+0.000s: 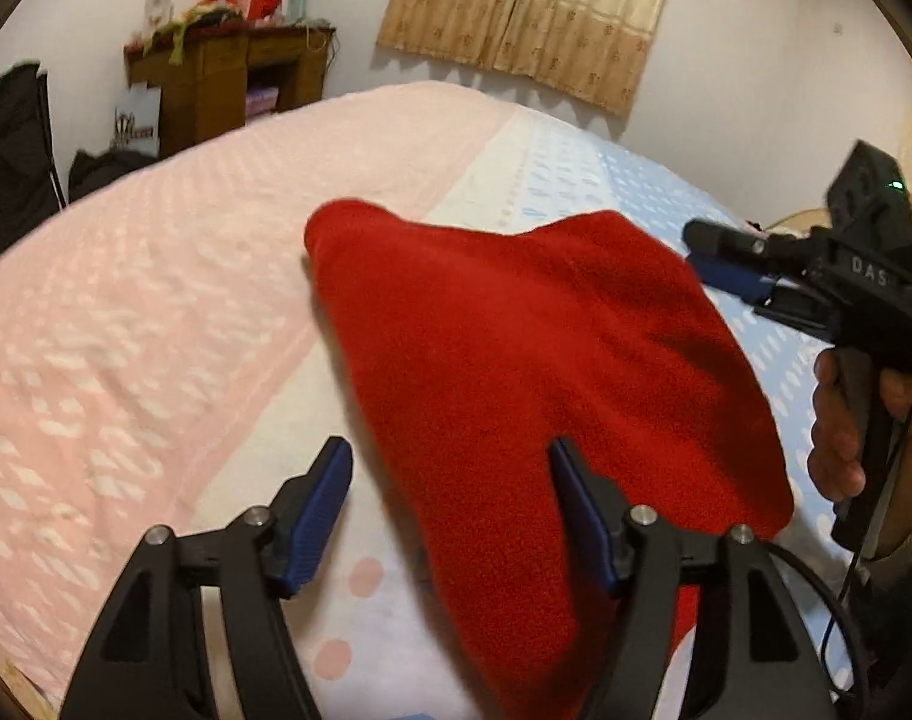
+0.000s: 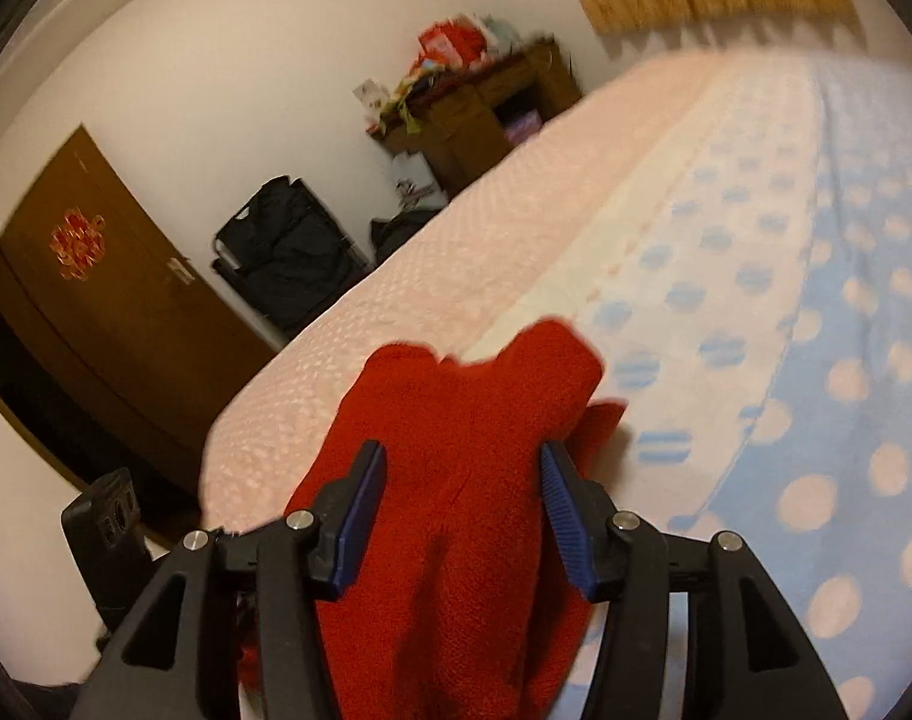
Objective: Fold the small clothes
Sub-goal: 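Lower the folded sweater onto the pink sheet and open both grippers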
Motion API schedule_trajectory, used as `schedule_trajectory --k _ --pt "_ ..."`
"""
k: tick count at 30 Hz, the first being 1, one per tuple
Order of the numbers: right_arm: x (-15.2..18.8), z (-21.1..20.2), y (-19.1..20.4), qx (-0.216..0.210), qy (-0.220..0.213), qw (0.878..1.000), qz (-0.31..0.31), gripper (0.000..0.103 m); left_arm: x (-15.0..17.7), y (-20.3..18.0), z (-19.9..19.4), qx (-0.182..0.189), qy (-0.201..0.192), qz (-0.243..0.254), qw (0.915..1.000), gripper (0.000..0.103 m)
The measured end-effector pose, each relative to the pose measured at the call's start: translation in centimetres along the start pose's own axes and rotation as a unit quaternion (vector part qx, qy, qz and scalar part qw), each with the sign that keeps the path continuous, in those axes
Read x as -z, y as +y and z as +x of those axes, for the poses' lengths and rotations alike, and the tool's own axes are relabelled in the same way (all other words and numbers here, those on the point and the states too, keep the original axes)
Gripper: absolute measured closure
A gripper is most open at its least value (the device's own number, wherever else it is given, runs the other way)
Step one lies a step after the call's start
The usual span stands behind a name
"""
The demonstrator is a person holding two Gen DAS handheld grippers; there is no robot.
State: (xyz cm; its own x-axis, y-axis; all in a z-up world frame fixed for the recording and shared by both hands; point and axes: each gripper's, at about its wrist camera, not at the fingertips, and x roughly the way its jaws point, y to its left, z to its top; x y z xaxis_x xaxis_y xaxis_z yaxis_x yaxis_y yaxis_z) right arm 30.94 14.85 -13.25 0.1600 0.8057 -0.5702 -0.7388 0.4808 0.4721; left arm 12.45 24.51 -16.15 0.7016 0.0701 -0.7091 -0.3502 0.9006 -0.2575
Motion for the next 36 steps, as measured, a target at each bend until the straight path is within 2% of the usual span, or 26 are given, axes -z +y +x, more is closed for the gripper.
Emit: schedule_trajectory --k 3,6,8,10,14,19,22,25,29,32,36 --pt "-0.6 -1.2 0.6 0.027 -0.032 0.999 -0.004 0.049 0.1 -0.3 -0.3 -0.006 -0.003 0.010 0.9999 0.032" --pt "-0.6 -2.3 1.6 0.009 -0.042 0.999 -0.006 0.045 0.1 -0.5 -0.4 -0.009 -0.004 0.019 0.9998 0.032" --pt "-0.4 -2.1 2.6 -0.019 -0.026 0.999 -0.018 0.041 0.0 -0.3 -0.3 -0.008 -0.004 0.016 0.9998 0.029" --pt "0.8 -0.6 3.5 -0.045 0.028 0.998 -0.026 0.041 -0.1 -0.2 -0.3 -0.008 -0.004 0.011 0.9999 0.027" --pt "4.1 1.1 3.4 -0.010 0.088 0.995 -0.045 0.041 0.4 0.0 -0.4 -0.004 -0.002 0.004 1.0000 0.019" --pt "5.8 0.5 3.2 0.000 0.083 0.995 -0.062 0.041 0.8 0.0 -0.1 -0.004 -0.004 0.011 0.9999 0.017" --pt "6.4 1.7 3.5 0.022 0.089 0.992 -0.085 0.041 0.5 0.1 0.6 -0.012 0.004 0.012 0.9998 0.008" --pt "6.5 1.9 3.3 0.033 0.075 0.992 -0.097 0.041 0.4 0.8 0.3 0.004 0.020 -0.019 0.9996 0.007" --pt "6.5 -1.3 3.9 0.037 0.047 0.996 -0.061 0.041 1.1 0.2 -2.4 0.006 0.011 -0.013 0.9998 0.008" --pt "7.0 -3.7 4.9 0.082 0.033 0.994 -0.062 0.040 1.6 -1.0 -4.9 -0.004 -0.016 0.010 0.9998 0.008" --pt "8.2 -6.6 7.8 0.156 0.007 0.982 -0.104 0.040 1.9 -2.9 -8.5 -0.026 -0.069 0.055 0.9957 0.008"
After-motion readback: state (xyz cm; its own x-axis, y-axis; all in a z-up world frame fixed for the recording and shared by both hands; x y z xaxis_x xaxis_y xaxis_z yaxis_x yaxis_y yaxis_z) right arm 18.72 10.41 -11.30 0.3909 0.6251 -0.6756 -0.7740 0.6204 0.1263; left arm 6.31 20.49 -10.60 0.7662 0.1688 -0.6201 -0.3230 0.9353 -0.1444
